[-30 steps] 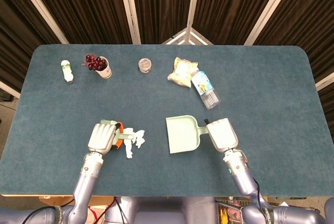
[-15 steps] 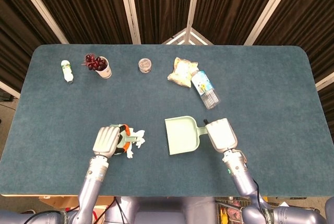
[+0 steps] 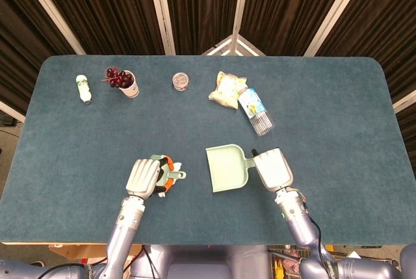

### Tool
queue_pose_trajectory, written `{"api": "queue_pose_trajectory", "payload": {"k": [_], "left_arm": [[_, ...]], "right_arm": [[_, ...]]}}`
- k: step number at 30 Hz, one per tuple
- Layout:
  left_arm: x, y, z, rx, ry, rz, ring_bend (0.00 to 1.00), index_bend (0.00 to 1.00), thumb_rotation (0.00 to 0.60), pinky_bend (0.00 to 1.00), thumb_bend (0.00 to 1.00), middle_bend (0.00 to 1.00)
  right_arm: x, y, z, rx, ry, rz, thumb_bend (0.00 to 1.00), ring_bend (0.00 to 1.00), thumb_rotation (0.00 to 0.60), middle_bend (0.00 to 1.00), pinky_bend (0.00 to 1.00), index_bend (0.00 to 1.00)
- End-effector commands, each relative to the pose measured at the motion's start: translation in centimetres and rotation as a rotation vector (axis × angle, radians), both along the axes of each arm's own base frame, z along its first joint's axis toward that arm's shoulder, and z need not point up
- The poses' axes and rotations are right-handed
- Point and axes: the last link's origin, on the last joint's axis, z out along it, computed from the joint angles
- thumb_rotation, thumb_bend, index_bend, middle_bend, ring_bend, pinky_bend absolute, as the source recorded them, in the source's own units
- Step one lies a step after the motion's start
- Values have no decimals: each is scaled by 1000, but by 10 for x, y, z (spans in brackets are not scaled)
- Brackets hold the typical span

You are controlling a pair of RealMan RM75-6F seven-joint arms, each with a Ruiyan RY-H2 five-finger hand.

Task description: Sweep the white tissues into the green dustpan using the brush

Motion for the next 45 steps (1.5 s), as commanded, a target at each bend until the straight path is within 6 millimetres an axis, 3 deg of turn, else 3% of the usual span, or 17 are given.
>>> {"api": "queue_pose_trajectory", "payload": {"k": [1,11,22,30,45], "left_arm": [[0,0,0,1,-7,-1,1000,802,600,1000,689,1000],[8,1,-7,5,-66,-12,1000,800,600,1000,688,1000],[28,-7,-31,-22,-173,-35,1000,796,600,1000,688,1000],[53,-5,-46,14,-239,-62,1000,792,600,1000,686,1000],[98,10,-52,71,-339,-144,1000,782,600,1000,675,1000]], "right_arm": [[-2,1,-7,6,29,-24,503,817,600,848,813,697],[-2,5,-16,21,72,-57,503,817,600,848,813,697],[-2,5,-17,23,85,-59,502,817,600,848,813,697],[-3,5,-16,23,80,-62,503,817,600,848,813,697],[-2,1,-9,13,63,-67,503,818,600,848,813,697]]}}
